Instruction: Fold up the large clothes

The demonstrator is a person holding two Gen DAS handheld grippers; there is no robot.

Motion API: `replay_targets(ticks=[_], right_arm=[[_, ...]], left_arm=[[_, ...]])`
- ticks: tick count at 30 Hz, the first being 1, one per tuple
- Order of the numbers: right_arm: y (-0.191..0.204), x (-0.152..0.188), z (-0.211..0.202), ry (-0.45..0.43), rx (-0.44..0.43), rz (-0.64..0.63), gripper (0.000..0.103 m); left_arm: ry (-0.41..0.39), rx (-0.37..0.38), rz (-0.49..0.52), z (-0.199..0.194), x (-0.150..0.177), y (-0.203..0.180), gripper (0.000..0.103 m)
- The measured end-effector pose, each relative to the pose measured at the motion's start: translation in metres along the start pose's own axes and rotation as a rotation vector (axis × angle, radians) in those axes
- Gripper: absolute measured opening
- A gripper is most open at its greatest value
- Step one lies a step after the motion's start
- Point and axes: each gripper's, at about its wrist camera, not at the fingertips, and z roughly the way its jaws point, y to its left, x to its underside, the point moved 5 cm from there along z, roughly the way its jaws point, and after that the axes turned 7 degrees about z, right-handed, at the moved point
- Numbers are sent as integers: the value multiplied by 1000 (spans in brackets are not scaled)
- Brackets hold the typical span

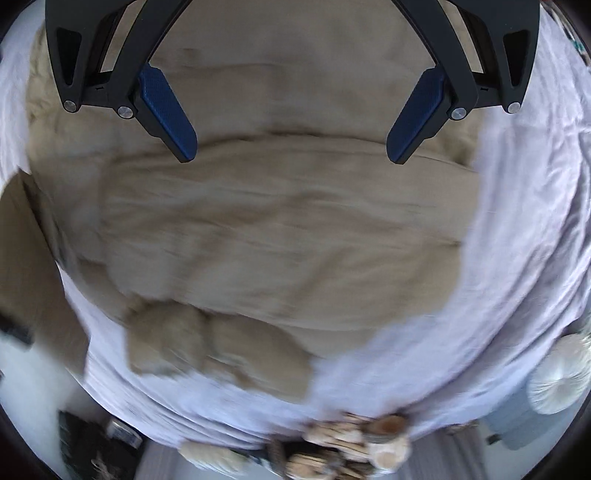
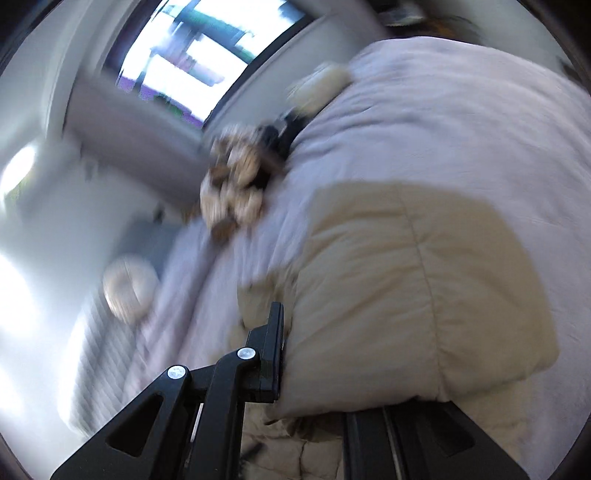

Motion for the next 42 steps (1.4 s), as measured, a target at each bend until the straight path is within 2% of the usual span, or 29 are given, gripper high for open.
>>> replay_targets(ticks=[4,7,9,10,11,12,13,14,17,20,21,22,23,24,26,28,30,32,33,34,36,39,42], right_arm=[[28,55,69,132,133,-163,10],[21,91,110,219,248,-235,14],[1,109,125,270,336,-216,14],[1,109,125,270,336,-216,17],[-1,110,122,272,336,-200,33],[-2,111,116,271,325,-187,60],[-2,110,107,266,306,-169,71],[1,108,98,252,288,-154,77],[0,92,72,191,248,-70,77],[-26,77,46,124,207,130,77],[-39,72,39,101,191,208,73],[-51,67,36,75,180,280,65],[-65,62,31,46,189,349,33],[-73,56,29,31,212,373,10],[-67,47,30,0,240,308,9],[-36,41,36,-15,260,116,9],[-3,47,48,30,216,-29,9],[30,63,68,102,174,-149,11],[42,73,77,137,170,-198,15],[53,87,88,178,176,-256,23],[66,107,103,251,184,-307,82],[64,136,107,331,189,-319,85],[41,147,81,353,219,-270,85]], left_arm=[[-16,7,-60,7,-6,38,103],[-30,30,-84,11,-10,46,103],[-41,70,-98,14,-13,48,103],[-43,91,-106,15,-16,49,103],[-46,120,-115,16,-18,48,103],[-47,136,-119,16,-19,44,103],[-48,146,-121,16,-20,40,103],[-53,152,-121,15,-23,37,103],[-55,181,-126,15,-26,30,103],[-51,211,-139,16,-24,28,103],[-50,216,-143,17,-24,28,103],[-48,224,-149,18,-24,29,103],[-44,235,-160,20,-23,32,103],[-38,243,-170,22,-22,34,103],[-20,277,-205,27,-21,44,103],[-22,342,-253,29,-21,53,103],[-32,443,-304,29,-21,62,103],[-37,579,-344,29,-24,65,103],[-34,633,-360,30,-25,65,103],[-30,706,-380,31,-26,63,103],[-29,802,-392,31,-29,58,103],[-19,891,-372,34,-36,43,103],[22,891,-343,46,-40,27,103]])
